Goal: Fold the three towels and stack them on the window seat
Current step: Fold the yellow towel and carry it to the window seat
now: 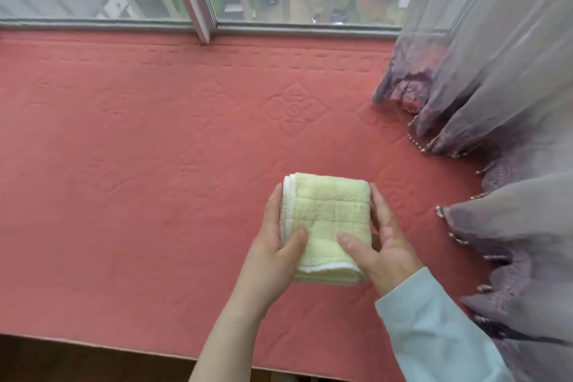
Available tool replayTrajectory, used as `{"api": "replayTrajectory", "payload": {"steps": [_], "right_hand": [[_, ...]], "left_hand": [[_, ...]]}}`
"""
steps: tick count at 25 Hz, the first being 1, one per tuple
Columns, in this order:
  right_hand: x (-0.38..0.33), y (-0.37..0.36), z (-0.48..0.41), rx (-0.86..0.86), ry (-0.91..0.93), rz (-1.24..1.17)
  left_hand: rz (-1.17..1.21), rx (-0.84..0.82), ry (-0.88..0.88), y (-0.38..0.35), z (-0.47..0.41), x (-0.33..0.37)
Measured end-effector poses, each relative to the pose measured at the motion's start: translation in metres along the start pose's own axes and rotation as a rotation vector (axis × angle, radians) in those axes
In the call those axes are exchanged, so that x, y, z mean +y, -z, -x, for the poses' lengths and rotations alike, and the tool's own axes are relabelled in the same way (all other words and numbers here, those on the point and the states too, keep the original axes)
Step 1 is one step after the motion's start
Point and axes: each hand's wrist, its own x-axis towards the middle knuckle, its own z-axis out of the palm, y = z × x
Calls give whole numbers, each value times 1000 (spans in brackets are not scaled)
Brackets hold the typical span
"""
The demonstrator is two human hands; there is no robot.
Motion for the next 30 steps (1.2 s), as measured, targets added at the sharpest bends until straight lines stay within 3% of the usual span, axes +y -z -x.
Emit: {"api": "replayTrajectory", "payload": {"steps": [7,15,21,30], "right_hand": [[67,-2,-38,23,-52,118],[82,-5,-36,14,-105,5],[-12,1,-7,87,62,-55],[-251,-8,110,20,572,-143]], "left_hand": [[-143,-13,41,-30,-41,-67],[-183,3,74,-33,-45,-88],[-13,140,-102,-9,-19,0],[269,173,-647,76,96,230]]}}
